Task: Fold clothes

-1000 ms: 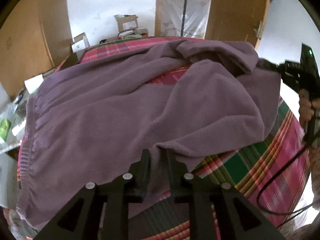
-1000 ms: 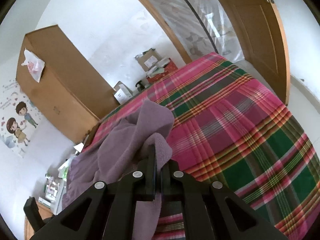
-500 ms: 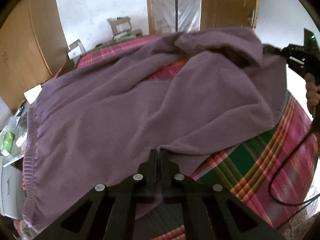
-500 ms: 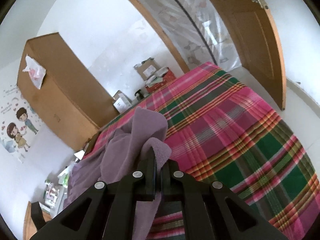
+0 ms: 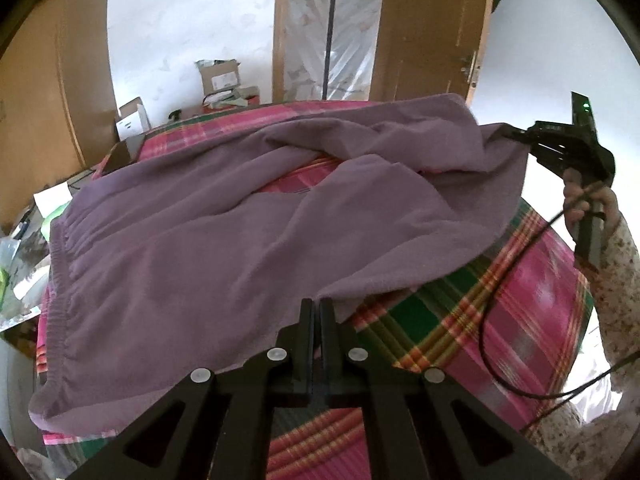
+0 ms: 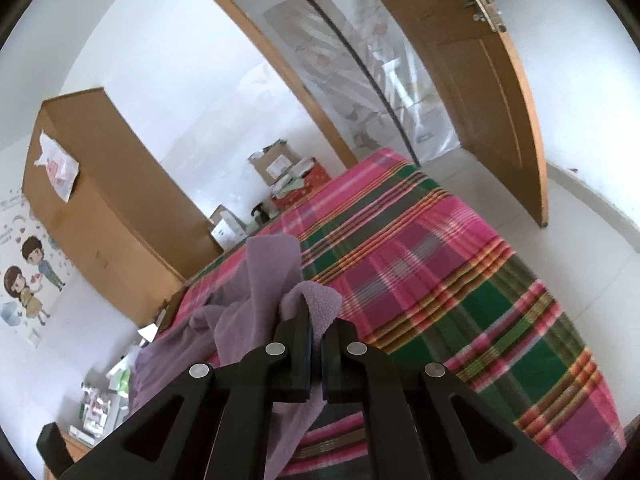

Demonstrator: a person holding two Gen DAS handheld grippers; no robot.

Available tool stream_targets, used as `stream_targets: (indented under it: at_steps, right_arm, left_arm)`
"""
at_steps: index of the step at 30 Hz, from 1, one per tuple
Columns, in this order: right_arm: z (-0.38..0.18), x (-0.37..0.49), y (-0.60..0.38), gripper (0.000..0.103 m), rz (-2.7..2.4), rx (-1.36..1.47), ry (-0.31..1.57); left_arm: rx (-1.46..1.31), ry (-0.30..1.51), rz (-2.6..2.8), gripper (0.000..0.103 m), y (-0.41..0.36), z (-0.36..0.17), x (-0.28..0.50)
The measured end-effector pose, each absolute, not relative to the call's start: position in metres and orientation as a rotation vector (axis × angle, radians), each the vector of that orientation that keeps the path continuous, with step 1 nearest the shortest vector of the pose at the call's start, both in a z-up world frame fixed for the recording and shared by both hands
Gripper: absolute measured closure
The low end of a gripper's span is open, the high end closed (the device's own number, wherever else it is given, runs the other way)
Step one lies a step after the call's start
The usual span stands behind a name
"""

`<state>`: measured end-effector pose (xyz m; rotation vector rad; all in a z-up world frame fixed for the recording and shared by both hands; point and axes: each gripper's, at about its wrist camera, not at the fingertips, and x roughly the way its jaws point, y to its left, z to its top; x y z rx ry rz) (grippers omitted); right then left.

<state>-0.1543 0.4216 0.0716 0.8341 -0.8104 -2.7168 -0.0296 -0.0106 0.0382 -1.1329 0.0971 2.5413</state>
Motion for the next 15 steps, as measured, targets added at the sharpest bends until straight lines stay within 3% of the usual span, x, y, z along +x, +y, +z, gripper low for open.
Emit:
stream_targets:
  at_steps: [15]
  right_arm:
    - [0.061,-0.119,0.452,0.1,-2.789,0.852,-0.865]
  left_arm:
    - [-1.207,0.073,2.471,0.101,-0.001,0.02,-0.008]
